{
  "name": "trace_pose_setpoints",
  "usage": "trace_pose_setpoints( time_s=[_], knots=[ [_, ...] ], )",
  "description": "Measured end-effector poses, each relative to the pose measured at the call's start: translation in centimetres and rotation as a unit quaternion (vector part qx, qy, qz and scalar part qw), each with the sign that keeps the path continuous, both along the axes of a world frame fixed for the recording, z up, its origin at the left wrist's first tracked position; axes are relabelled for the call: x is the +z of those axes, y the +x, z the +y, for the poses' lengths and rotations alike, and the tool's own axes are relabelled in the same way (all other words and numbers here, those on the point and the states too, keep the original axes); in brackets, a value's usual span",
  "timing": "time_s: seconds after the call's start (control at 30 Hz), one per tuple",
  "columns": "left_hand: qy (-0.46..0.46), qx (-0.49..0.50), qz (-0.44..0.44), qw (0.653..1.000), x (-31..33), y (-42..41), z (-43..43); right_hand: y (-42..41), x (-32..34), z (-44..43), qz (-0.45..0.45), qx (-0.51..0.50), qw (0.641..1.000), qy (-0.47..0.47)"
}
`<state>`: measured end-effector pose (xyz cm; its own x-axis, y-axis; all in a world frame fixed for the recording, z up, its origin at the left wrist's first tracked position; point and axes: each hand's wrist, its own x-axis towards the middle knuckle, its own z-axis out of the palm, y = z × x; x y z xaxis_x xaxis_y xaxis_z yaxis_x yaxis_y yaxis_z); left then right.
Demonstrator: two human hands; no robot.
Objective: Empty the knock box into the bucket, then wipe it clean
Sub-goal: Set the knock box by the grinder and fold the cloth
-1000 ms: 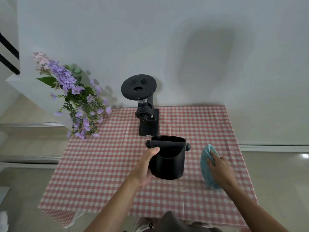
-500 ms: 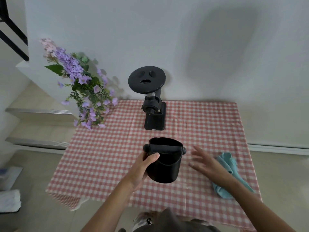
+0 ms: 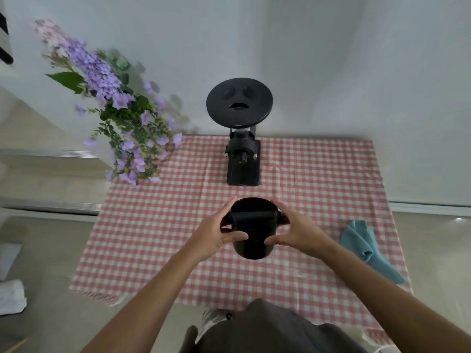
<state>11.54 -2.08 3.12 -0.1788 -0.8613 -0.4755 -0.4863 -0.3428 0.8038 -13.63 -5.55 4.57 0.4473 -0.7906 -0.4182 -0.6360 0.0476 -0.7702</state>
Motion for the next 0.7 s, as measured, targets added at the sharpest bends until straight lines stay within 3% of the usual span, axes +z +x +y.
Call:
trace_pose_setpoints(
  time_s=[0.17,0.37,0.7],
  knots=[
    [-0.007,-0.074,-0.059,0.995,-1.3,1.9,-4.3,2.6,-1.9,-2.5,0.042,0.012,0.997,-0.061],
    [-0.084,-0.157,-0.205,0.962,-4.4,2.5,-7.9,4.6,-5.5,-5.0,0.109,-0.004,0.991,-0.082],
    [-0.146,-0.159,-0.243,0.946,-8.1,2.9,-9.5,6.8,-9.7,-7.2,0.193,-0.009,0.97,-0.147]
  ],
)
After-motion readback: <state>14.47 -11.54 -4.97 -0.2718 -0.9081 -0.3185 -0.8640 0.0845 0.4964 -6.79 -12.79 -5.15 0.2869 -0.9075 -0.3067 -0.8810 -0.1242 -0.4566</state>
